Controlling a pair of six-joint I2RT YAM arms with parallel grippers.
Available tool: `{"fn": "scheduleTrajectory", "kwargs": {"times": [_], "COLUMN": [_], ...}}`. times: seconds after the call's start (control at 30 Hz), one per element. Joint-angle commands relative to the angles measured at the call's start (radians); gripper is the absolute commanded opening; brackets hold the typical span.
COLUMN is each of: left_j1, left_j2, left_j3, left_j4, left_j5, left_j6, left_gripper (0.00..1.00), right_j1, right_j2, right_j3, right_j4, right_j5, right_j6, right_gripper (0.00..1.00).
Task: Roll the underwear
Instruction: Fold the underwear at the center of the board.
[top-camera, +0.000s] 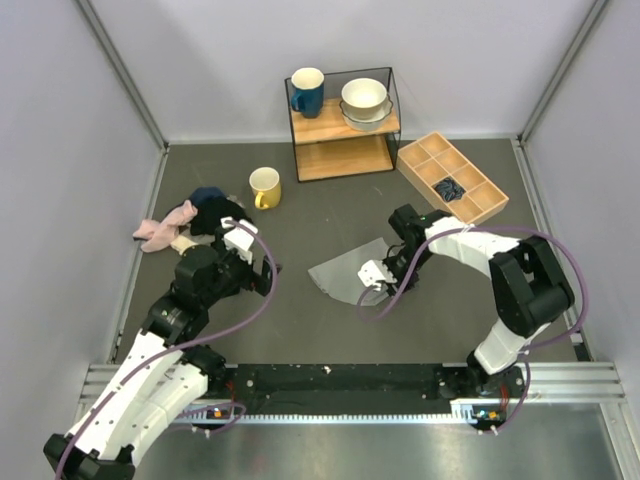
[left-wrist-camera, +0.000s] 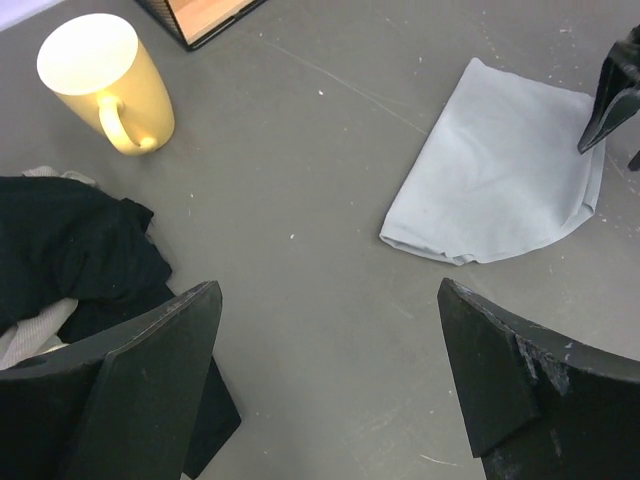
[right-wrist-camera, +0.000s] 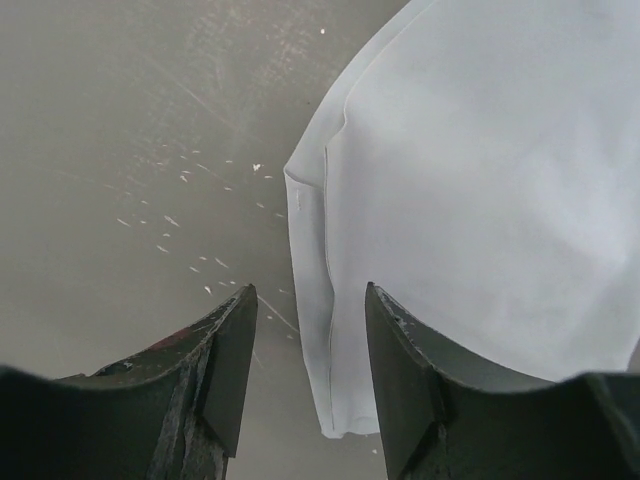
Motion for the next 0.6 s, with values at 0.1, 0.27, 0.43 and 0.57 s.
{"fn": "scheduleTrajectory", "kwargs": {"times": [0.1,0.27,0.43,0.57], "left_j1": [0.0,0.0,0.0,0.0], "left_j2": [0.003,0.008,0.014,0.01], "left_j3": [-0.012,-0.012,-0.012,-0.013], "left_j4": [0.072,0.07,0.072,0.075], "left_j5": [0.061,0.08,0.107,0.116], "left_j6": [0.023,0.02,0.017,0.017], "left_gripper": [0.95,0.95,0.95,0.95], "right_j1": [0.04,0.055,0.069,0.072], "right_j2": [0.033,0.056,0.077,0.071], "right_j3": [0.011,-0.001,-0.012,-0.028], "right_j4": [0.026,0.077,0.097,0.109], "right_j5": [0.041,0.073,0.116,0.127], "right_j6": [-0.018,0.014,0.018,0.023], "right_gripper": [0.47,0.42,0.35,0.29]}}
